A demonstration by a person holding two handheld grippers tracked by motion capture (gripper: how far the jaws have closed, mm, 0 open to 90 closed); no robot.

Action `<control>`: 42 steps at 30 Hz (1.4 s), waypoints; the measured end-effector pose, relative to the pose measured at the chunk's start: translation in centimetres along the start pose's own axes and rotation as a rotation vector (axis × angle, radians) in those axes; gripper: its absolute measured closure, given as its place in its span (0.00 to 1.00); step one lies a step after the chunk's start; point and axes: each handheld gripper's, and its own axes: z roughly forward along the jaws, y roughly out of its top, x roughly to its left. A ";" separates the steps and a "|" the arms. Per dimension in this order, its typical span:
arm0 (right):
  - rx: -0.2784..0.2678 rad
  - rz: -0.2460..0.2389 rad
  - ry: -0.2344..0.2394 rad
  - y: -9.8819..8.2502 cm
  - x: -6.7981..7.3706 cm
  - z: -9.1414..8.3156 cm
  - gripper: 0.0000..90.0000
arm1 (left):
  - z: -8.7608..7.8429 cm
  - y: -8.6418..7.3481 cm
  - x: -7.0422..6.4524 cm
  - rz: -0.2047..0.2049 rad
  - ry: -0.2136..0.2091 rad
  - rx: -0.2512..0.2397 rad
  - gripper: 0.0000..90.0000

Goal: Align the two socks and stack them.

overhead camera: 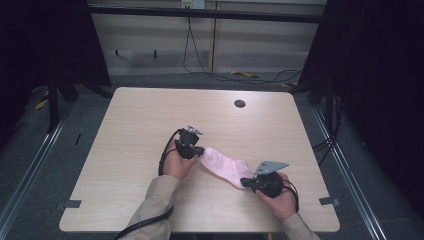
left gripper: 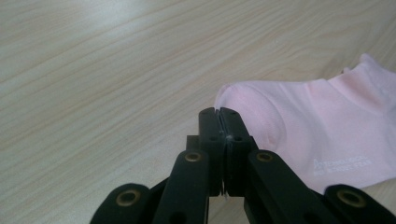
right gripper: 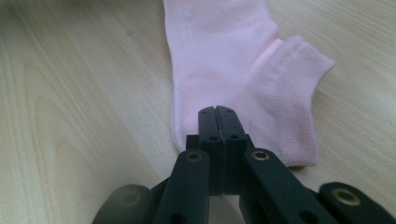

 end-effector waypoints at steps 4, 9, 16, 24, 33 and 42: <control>-0.003 0.011 -0.001 0.0 0.0 0.0 1.00 | -0.5 0.1 -0.1 0.010 -0.003 -0.006 0.99; -0.040 0.017 0.015 0.5 0.0 0.0 1.00 | -0.9 0.4 -0.4 0.022 -0.001 -0.013 0.99; -0.077 0.010 0.041 3.7 1.0 2.3 1.00 | -1.3 0.7 -0.8 0.029 -0.013 -0.019 0.99; -0.011 -0.016 0.003 4.9 1.4 6.0 0.99 | -2.2 0.9 -0.9 0.041 -0.023 -0.039 0.99; -0.073 0.001 -0.021 4.3 0.0 2.7 0.99 | -2.5 1.1 -1.0 0.042 -0.017 -0.038 0.99; -0.016 -0.024 -0.033 1.7 -0.2 0.1 1.00 | -2.6 1.6 -1.3 0.052 -0.010 -0.036 0.99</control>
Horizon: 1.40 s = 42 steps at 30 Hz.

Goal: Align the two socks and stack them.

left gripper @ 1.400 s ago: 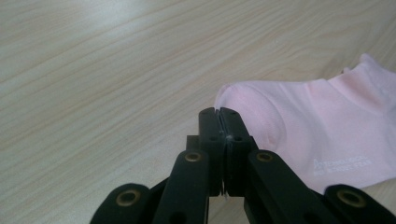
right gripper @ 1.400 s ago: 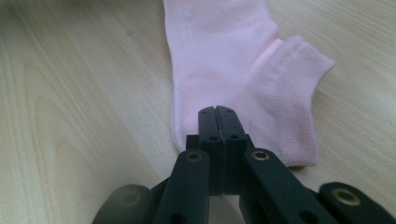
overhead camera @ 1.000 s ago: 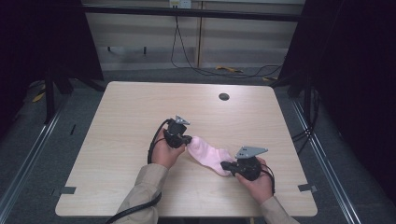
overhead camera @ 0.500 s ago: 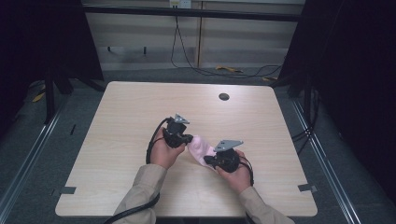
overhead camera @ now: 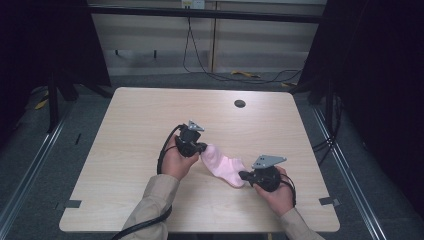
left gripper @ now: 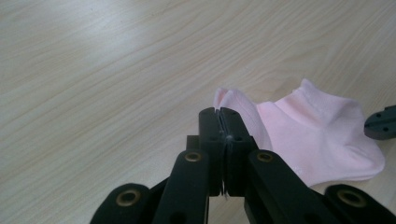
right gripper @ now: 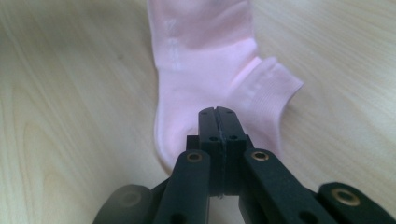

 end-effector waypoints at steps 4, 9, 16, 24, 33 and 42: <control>0.014 -0.008 0.005 -0.4 0.3 0.3 1.00 | -0.1 0.0 -0.2 -0.003 0.003 0.003 0.99; 0.034 -0.009 0.005 -0.6 0.4 0.9 1.00 | -0.2 0.0 -0.3 -0.001 -0.004 0.002 0.99; 0.020 0.022 0.016 -0.6 0.2 1.1 1.00 | -0.6 0.2 -0.6 0.003 -0.006 -0.004 0.99; 0.019 0.017 0.020 -0.1 0.8 1.8 1.00 | -1.0 0.7 -1.5 0.027 -0.031 -0.007 0.99; 0.010 0.030 0.026 -0.2 0.7 1.8 1.00 | -0.9 1.2 -2.7 0.036 -0.054 -0.014 0.99; -0.051 0.052 0.006 0.0 0.1 0.2 1.00 | -0.7 1.4 -3.5 0.049 -0.065 -0.018 0.99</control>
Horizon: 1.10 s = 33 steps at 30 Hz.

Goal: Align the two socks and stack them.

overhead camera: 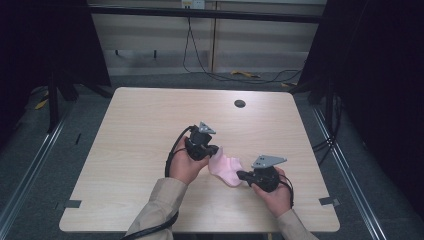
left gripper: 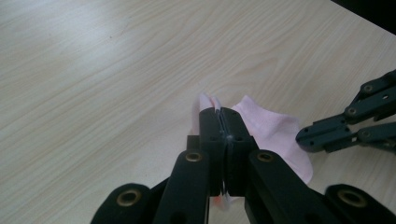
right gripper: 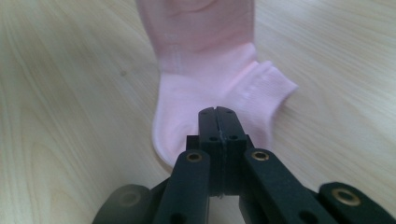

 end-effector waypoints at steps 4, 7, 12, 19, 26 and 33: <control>0.025 0.016 -0.016 -0.6 -0.7 -0.6 1.00 | 0.2 0.0 -0.4 0.002 -0.007 0.000 0.99; 0.049 0.021 -0.014 -1.1 -1.1 -0.6 1.00 | 0.3 0.1 -0.7 0.011 -0.009 0.004 0.99; 0.060 0.034 -0.014 -1.2 -1.3 -0.2 1.00 | 0.5 0.3 -1.2 0.016 -0.021 -0.001 0.99; 0.069 0.027 -0.005 -1.1 -1.0 0.3 1.00 | 0.8 0.3 -1.9 0.026 -0.039 -0.002 0.99; 0.072 0.027 0.000 -1.0 -0.9 0.5 1.00 | 1.4 0.1 -2.6 0.033 -0.060 0.006 0.99; 0.075 0.024 0.006 -1.1 -0.8 0.6 1.00 | 2.3 0.0 -3.4 0.034 -0.078 0.018 0.99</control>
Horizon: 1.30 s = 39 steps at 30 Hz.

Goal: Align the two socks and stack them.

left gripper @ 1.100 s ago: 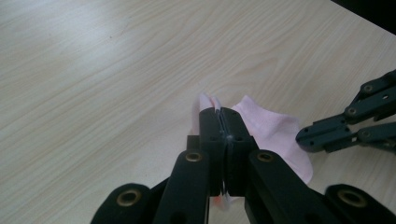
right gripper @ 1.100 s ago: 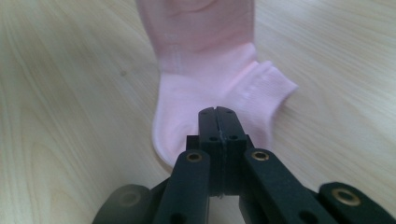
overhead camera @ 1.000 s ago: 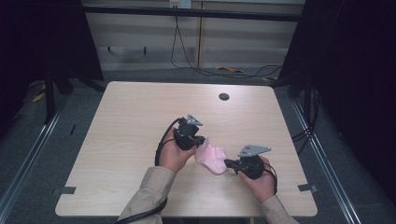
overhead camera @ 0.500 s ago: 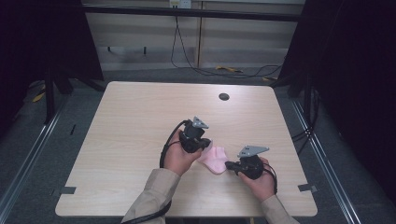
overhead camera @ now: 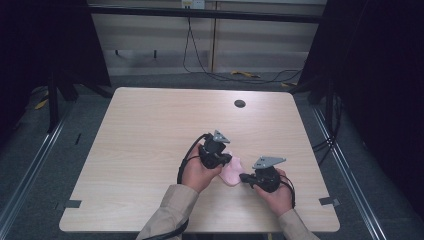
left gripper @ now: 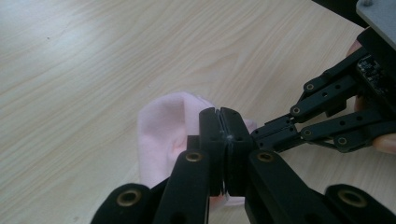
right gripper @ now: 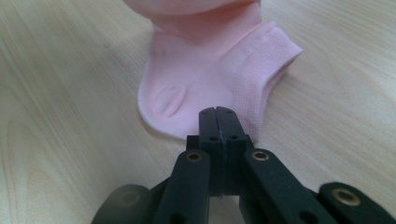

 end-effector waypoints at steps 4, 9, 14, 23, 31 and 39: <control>-0.001 0.000 0.001 0.0 0.0 0.0 1.00 | 0.6 0.0 -0.4 0.010 -0.006 0.006 0.99; 0.000 -0.002 0.002 0.0 0.1 0.1 1.00 | 1.2 -0.1 -0.8 0.018 -0.008 0.024 0.99; -0.005 -0.003 0.008 0.1 0.0 -0.1 1.00 | 1.9 -0.3 -0.9 0.014 -0.017 0.022 0.99; -0.033 0.026 -0.040 -0.1 -0.9 -0.9 1.00 | 2.5 -0.5 -1.0 0.018 -0.026 0.041 0.99; -0.018 0.043 -0.061 -0.3 -1.3 -0.7 1.00 | 3.1 -0.5 -1.3 0.019 -0.035 0.044 0.99; -0.001 0.032 -0.053 -0.3 -1.1 -0.4 1.00 | 4.0 -0.8 -1.8 0.028 -0.044 0.065 0.99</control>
